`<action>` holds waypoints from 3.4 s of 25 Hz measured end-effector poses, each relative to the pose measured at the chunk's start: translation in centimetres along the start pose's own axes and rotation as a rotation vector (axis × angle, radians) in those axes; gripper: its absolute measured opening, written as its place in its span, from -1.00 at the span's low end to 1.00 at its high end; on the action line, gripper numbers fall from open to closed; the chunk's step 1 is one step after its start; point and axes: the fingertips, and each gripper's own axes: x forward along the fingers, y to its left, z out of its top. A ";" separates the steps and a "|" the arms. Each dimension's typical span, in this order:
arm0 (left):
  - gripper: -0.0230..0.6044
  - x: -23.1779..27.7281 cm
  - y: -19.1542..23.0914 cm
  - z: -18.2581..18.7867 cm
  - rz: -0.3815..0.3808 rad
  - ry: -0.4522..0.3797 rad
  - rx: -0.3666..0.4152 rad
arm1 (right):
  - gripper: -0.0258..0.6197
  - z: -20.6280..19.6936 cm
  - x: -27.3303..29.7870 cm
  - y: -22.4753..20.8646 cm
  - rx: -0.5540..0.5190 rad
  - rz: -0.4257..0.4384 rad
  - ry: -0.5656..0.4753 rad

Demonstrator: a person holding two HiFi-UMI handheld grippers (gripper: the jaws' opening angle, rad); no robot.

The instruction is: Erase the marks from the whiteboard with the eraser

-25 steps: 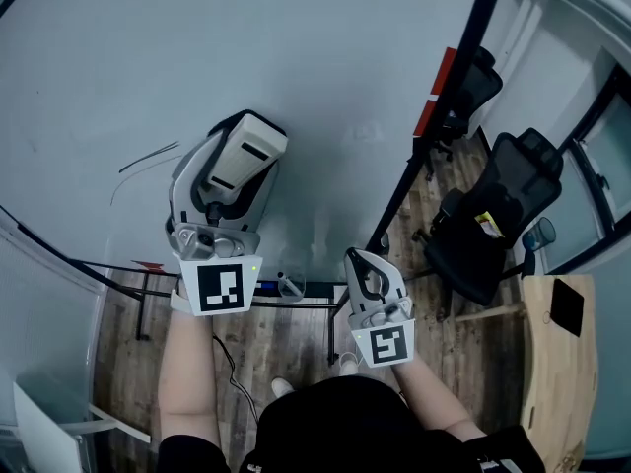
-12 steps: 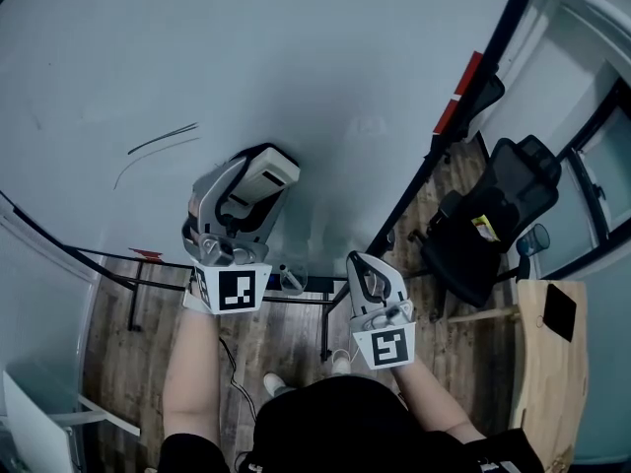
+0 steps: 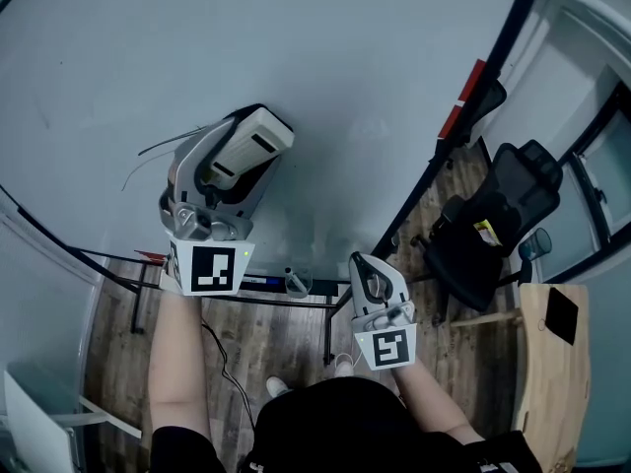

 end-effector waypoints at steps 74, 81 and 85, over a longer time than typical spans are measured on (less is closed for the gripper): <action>-0.08 -23.1 7.9 -23.8 0.028 0.305 -0.071 | -0.83 -1.6 7.1 19.9 -0.072 0.185 0.169; -0.08 -22.6 7.8 -23.2 0.029 0.326 -0.048 | -0.83 -2.0 6.2 19.3 -0.117 0.196 0.211; -0.08 -22.4 7.8 -23.0 0.019 0.342 -0.039 | -0.83 -2.6 5.7 18.9 -0.151 0.213 0.247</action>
